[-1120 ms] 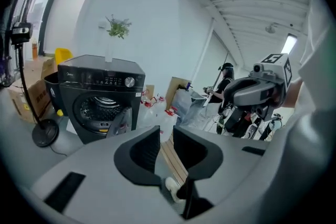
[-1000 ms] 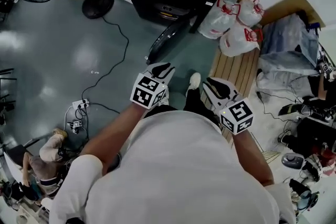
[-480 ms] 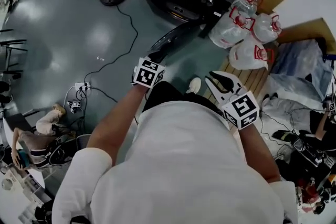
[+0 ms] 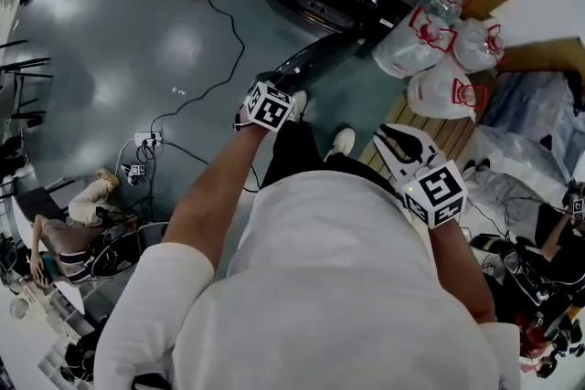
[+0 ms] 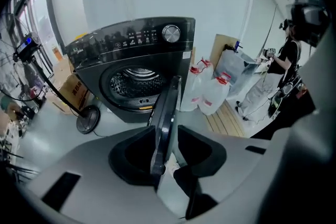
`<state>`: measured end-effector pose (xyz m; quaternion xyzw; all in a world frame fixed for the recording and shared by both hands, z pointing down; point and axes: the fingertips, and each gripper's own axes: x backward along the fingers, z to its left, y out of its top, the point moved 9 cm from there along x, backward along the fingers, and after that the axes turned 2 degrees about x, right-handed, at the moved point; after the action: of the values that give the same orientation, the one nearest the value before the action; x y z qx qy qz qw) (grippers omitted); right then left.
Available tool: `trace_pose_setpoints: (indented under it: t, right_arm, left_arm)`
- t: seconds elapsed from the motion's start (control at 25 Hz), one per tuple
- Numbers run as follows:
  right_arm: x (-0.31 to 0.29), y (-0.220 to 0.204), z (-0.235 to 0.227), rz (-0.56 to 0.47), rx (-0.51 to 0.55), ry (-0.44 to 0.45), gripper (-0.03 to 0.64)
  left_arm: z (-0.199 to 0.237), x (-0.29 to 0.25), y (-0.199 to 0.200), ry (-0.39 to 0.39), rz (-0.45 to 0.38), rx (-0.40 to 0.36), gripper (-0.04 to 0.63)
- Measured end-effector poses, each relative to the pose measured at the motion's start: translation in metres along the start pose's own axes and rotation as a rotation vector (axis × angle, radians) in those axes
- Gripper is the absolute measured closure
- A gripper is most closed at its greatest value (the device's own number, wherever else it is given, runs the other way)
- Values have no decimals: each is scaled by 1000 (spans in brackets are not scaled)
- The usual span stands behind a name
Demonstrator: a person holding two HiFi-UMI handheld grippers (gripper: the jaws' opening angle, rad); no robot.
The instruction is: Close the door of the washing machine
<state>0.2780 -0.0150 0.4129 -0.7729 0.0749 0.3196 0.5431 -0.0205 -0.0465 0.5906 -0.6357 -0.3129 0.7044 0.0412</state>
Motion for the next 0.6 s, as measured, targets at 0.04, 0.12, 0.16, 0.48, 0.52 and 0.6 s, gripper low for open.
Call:
trace_pose_setpoints:
  t: [0.04,0.12,0.16,0.48,0.52,0.6]
  right_arm:
    - [-2,1,-2,6,-6,-5,542]
    - [-6,4,-3,18,-15,-12,538]
    - [-8,6,-4,22,-21,-17,538]
    - [-31,22,-6,34,-61,-35,540]
    - [-33,23,-6,37,-64,-36,540]
    - [-37,26,-6,40,-72,-41,540]
  left_arm:
    - [2,-5,0,1,13,-15,466]
    - [6,-12,0,-8,32,-44,465]
    - [8,-16,0,-17,41,-56,465]
    - [11,-30,-2,-72,91,-115,467]
    - [12,-30,-2,-80,92,-117,468]
    - [13,-30,-1,-96,95,-128,470]
